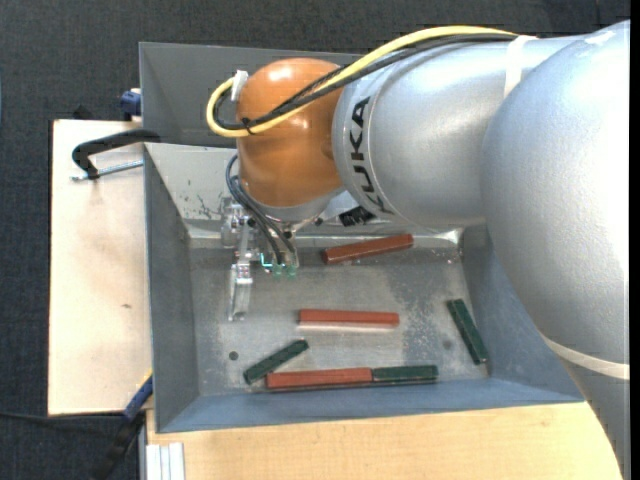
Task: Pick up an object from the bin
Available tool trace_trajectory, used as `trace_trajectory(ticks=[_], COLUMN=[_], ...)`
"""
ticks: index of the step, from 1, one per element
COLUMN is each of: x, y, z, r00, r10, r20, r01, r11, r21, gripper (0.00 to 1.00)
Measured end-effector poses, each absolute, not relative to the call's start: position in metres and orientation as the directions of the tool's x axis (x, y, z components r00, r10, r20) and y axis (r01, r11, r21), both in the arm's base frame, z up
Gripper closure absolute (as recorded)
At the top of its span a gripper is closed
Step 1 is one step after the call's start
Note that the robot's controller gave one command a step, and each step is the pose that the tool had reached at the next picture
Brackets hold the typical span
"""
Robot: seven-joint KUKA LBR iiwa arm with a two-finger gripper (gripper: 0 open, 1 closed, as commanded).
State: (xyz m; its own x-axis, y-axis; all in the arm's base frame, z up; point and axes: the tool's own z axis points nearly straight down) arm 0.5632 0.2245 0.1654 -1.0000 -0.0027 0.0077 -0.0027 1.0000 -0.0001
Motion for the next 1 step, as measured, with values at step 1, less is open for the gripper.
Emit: trace_trajectory(ticks=[1], x=[0.5654], y=[0.2237], z=[0.1701], r00=[-1.0], r10=[-0.001], r20=[-0.001], r01=[-0.001], r11=[1.0], r21=[0.002], gripper=[0.0])
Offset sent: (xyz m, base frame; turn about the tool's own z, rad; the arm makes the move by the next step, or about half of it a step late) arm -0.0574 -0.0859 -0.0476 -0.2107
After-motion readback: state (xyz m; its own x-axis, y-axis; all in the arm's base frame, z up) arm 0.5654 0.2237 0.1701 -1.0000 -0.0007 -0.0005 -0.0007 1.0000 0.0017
